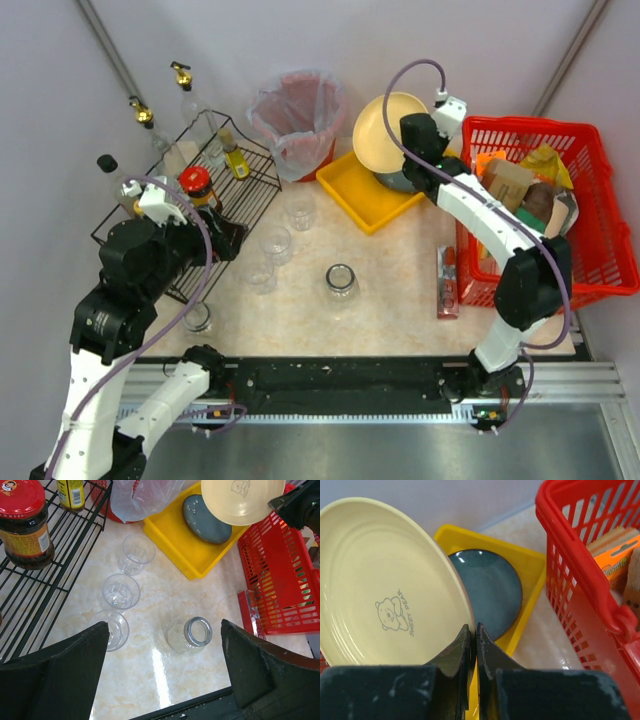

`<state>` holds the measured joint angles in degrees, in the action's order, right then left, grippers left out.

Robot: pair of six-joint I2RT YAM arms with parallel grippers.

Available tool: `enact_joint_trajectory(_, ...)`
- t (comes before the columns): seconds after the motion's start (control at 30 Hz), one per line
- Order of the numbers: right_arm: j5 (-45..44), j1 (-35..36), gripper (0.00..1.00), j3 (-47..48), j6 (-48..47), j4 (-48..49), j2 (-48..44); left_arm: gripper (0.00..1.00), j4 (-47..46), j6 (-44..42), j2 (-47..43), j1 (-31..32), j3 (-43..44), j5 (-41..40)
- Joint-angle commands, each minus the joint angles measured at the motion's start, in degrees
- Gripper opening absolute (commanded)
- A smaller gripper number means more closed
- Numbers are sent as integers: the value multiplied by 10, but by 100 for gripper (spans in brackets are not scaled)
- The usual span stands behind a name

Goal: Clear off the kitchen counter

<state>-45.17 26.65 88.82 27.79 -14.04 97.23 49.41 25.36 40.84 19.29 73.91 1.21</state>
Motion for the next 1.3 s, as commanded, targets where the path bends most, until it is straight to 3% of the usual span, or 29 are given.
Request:
enact_joint_trajectory(0.0, 35, -36, 0, 0, 118, -41, 14, 96, -32, -4, -1, 2, -3, 9)
enact_joint_trajectory(0.13, 52, -62, 0, 17, 177, -52, 66, 96, -29, 0, 0, 1, -6, 9)
enact_joint_trajectory(0.6, -27, -66, 0, 145, 263, -143, 223, 96, -15, 2, 5, 2, 3, -5)
enact_joint_trajectory(0.8, -30, -71, 23, 174, 252, -150, 259, 96, -12, 0, 6, 2, 4, -7)
enact_joint_trajectory(1.03, -12, -72, 26, 179, 255, -150, 279, 96, -12, 0, 6, 2, 3, -7)
enact_joint_trajectory(1.27, -4, -71, 37, 174, 236, -151, 264, 96, -8, -3, 5, 2, 1, -24)
